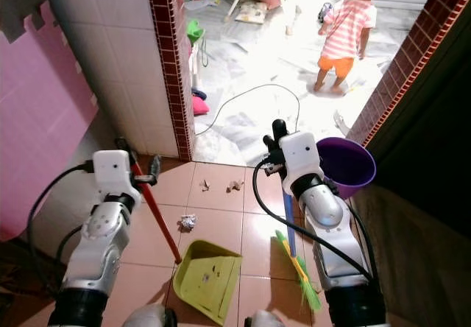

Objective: Sweep floor

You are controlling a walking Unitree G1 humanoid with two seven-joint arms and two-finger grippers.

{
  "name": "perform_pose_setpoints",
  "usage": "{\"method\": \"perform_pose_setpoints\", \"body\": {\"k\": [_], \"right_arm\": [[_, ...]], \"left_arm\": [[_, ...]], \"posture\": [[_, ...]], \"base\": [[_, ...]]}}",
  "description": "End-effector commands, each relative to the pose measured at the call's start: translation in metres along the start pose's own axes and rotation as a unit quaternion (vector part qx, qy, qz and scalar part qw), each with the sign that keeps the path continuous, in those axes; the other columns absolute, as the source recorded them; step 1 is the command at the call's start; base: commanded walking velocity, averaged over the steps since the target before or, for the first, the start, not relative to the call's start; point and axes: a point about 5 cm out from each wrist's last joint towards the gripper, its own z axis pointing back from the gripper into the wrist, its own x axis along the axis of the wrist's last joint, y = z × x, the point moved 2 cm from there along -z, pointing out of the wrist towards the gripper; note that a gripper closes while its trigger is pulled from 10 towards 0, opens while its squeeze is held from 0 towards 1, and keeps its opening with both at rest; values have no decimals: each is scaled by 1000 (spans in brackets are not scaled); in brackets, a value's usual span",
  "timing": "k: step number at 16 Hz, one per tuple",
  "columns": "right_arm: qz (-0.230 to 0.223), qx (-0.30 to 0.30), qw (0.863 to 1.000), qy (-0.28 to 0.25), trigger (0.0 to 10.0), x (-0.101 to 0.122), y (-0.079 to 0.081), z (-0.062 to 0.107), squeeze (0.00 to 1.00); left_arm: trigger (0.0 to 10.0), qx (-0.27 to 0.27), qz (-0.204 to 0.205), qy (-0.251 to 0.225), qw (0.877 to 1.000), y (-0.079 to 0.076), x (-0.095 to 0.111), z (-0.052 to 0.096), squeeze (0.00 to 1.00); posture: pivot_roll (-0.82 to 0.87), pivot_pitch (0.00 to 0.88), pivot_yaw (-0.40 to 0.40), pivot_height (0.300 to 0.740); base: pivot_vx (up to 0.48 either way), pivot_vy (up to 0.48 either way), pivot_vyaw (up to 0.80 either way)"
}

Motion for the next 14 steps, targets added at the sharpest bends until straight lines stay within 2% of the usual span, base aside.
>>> {"method": "perform_pose_setpoints", "body": {"k": [1,5,6,7,8,14], "right_arm": [[11,2,1000,-18,10000,12,-1,2,0],[13,0,1000,-11,10000,11,-3,8,0],[13,0,1000,-10,10000,11,-3,10,0],[13,0,1000,-9,10000,10,-3,11,0],[12,-1,1000,-8,10000,10,-3,12,0],[10,1,1000,-5,10000,10,-2,10,0]], "left_arm": [[10000,-13,-5,2,1000,-5,-2,-6,0],[10000,-22,-13,4,1000,-8,-7,-10,0],[3882,-22,-13,1,1000,-7,-5,-13,0],[2196,-22,-14,0,1000,-6,-5,-13,0],[0,-22,-14,-1,1000,-5,-5,-14,0],[0,-13,-31,-4,999,1,-8,-17,0]], "posture": [[-127,0,-35,740],[-141,4,-32,740],[-147,13,-29,740],[-148,16,-29,740],[-148,17,-28,740],[-141,4,-28,740]], "base": [[0,0,0],[0,0,0],[0,0,0],[0,0,0],[0,0,0],[0,0,0]]}}
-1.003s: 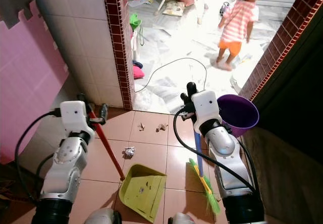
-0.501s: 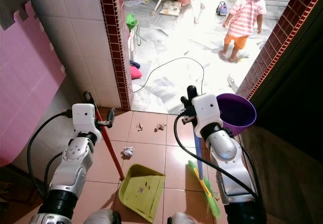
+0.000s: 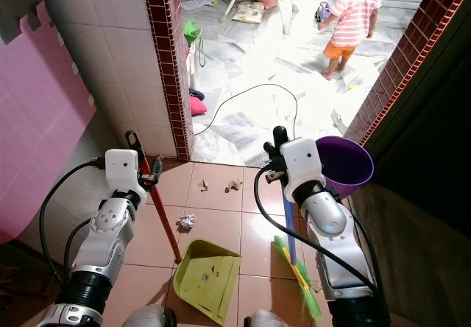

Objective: Sweep floor

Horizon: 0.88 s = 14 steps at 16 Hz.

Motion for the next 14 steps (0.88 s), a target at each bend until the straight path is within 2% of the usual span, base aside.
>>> {"method": "perform_pose_setpoints", "body": {"k": [1,14], "right_arm": [[14,-5,1000,-19,10000,12,-5,-1,0],[17,2,999,-28,10000,16,-3,-4,0]], "left_arm": [[0,3,-10,-3,1000,1,2,-2,0],[0,56,-36,-7,998,13,2,-4,0]], "posture": [[-139,1,-28,740],[-140,0,-29,740]], "base": [[0,0,0],[0,0,0]]}}
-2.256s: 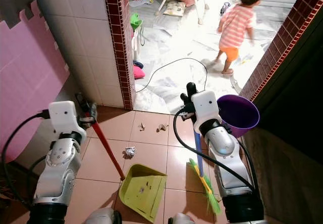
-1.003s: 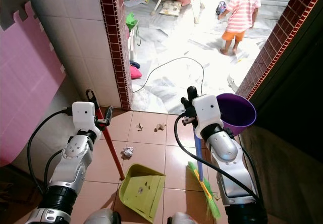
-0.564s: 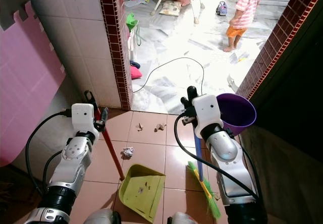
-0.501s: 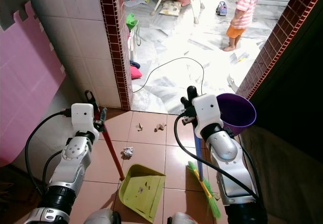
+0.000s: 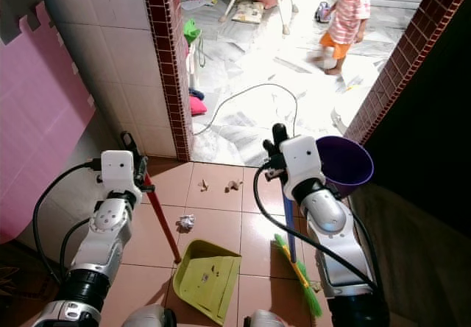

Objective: Sweep floor

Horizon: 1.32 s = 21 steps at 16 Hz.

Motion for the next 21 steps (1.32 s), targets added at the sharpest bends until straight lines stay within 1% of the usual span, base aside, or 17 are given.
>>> {"method": "perform_pose_setpoints", "body": {"k": [1,3,5,7,8,10,11,13,14,16,17,19,21], "right_arm": [[16,1,1000,-23,10000,12,-3,-2,0],[16,1,1000,-23,10000,13,-3,-2,0],[17,2,1000,-23,10000,13,-3,-3,0],[16,4,1000,-24,10000,12,-2,-3,0],[15,5,1000,-25,10000,13,-1,-4,0],[15,7,1000,-26,10000,13,0,-5,0],[14,9,1000,-26,10000,13,1,-5,0],[13,12,999,-27,10000,13,2,-5,0],[13,13,999,-28,10000,13,3,-6,0],[11,16,999,-30,10000,14,4,-7,0],[10,17,999,-31,10000,14,4,-7,0],[9,20,999,-34,10000,15,6,-7,0],[7,23,999,-36,10000,16,7,-7,0]], "left_arm": [[0,9,-15,-12,1000,3,5,-3,0],[0,13,-17,-13,1000,4,5,-3,0],[0,43,-27,-17,999,10,7,-2,0],[0,96,-34,-21,995,22,8,0,0],[0,108,-38,-23,993,24,8,1,0],[0,126,-43,-26,991,26,9,4,0],[0,144,-47,-28,988,28,10,6,0],[0,157,-45,-30,986,28,11,7,0],[0,162,-40,-30,985,27,11,7,0],[0,168,-1,-24,985,22,11,7,0],[0,168,-1,-21,986,21,11,6,0],[0,168,26,-15,985,15,11,4,0],[0,172,34,-25,984,12,14,0,0]], "posture": [[-140,0,-30,740],[-141,0,-30,740],[-139,0,-31,740],[-136,0,-33,740],[-133,0,-34,740],[-130,0,-36,740],[-129,0,-37,740],[-126,0,-38,740],[-125,0,-38,740],[-125,0,-38,740],[-125,0,-37,740],[-127,0,-36,740],[-130,0,-36,740]], "base": [[0,0,0],[0,0,0],[0,0,0],[0,0,0],[0,0,0],[0,0,0],[0,0,0],[0,0,0],[0,0,0],[0,0,0],[0,0,0],[0,0,0],[0,0,0]]}}
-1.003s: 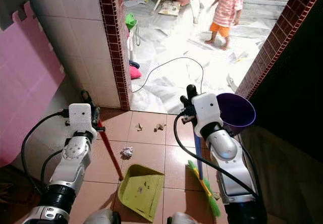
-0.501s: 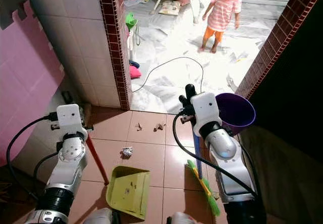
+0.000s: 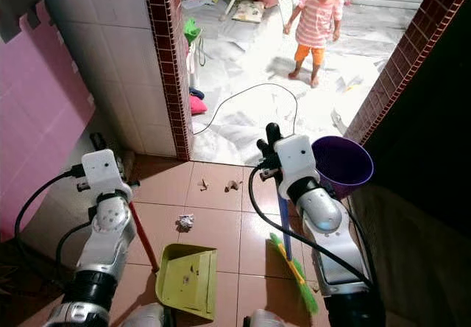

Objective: Sweep floor

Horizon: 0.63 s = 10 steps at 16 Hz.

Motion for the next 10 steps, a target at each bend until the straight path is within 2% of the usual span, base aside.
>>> {"method": "perform_pose_setpoints", "body": {"k": [1,6,10], "right_arm": [[10,3,1000,-26,10000,12,-1,-4,0],[8,9,999,-31,10000,14,2,-4,0],[7,12,999,-33,10000,14,4,-4,0]], "left_arm": [[0,2,8,-15,1000,-5,8,-2,0],[0,-4,27,-35,999,-20,15,-5,0],[0,-10,27,-33,999,-28,11,-4,0]], "posture": [[-130,0,-36,740],[-136,0,-36,740],[-137,0,-34,740]], "base": [[0,0,0],[0,0,0],[0,0,0]]}}
